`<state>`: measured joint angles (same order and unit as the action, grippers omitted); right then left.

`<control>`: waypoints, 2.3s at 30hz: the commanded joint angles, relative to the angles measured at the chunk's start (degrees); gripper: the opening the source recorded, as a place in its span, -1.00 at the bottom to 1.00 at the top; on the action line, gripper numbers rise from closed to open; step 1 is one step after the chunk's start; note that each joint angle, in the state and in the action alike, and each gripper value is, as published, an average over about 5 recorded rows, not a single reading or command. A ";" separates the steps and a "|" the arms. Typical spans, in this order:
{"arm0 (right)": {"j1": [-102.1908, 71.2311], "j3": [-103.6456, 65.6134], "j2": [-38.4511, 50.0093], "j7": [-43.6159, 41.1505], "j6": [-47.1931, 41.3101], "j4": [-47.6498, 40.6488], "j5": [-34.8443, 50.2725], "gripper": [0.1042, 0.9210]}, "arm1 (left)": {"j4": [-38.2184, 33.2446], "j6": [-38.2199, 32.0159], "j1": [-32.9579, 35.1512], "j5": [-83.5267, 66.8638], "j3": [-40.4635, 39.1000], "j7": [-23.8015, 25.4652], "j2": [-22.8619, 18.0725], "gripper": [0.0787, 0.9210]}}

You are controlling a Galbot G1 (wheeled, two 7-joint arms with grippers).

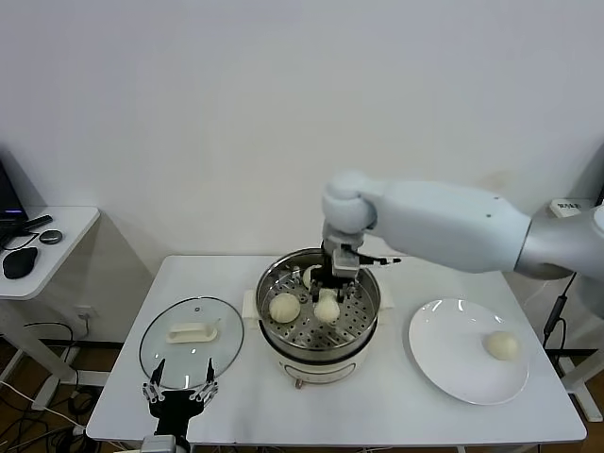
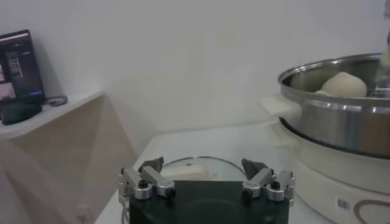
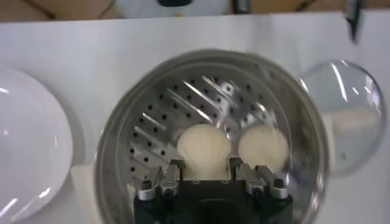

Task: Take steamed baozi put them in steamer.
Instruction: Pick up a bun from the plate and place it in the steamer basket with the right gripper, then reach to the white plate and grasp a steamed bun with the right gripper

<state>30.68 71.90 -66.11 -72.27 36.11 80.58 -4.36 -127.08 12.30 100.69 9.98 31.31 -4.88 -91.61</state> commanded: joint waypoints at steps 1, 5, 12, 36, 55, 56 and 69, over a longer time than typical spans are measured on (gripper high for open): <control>-1.30 3.34 -3.17 1.77 3.97 2.48 -4.03 -0.13 | -0.12 0.03 -0.23 -0.07 0.06 0.09 0.02 0.77; -1.32 3.61 -3.71 1.69 3.40 2.61 -2.88 -0.13 | 0.01 0.05 -0.50 -0.10 -0.15 0.19 -0.01 0.77; -1.57 3.54 -4.40 1.61 2.59 2.57 -2.53 -0.13 | 0.14 0.07 -0.85 -0.28 -0.12 0.28 -0.02 0.77; 3.46 -5.81 14.82 -0.83 -15.63 3.74 12.63 0.76 | -0.54 1.11 -0.56 -2.64 1.05 1.76 0.22 0.77; -25.91 -38.79 40.25 -7.10 -46.81 -10.44 -2.61 0.76 | -1.03 2.27 1.96 -7.66 0.91 4.22 2.06 0.77; -28.57 -40.93 40.26 -7.44 -46.69 -10.65 -4.33 0.76 | -1.08 2.27 2.12 -7.79 0.93 4.29 2.02 0.77; -48.77 -55.51 38.30 -3.67 -41.52 -14.65 -19.64 0.76 | -0.81 1.75 4.65 -6.67 1.59 3.54 2.19 0.77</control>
<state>-1.63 30.32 -30.18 -77.56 -4.91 69.54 -12.35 -128.11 14.07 104.57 3.50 32.84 -1.32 -89.48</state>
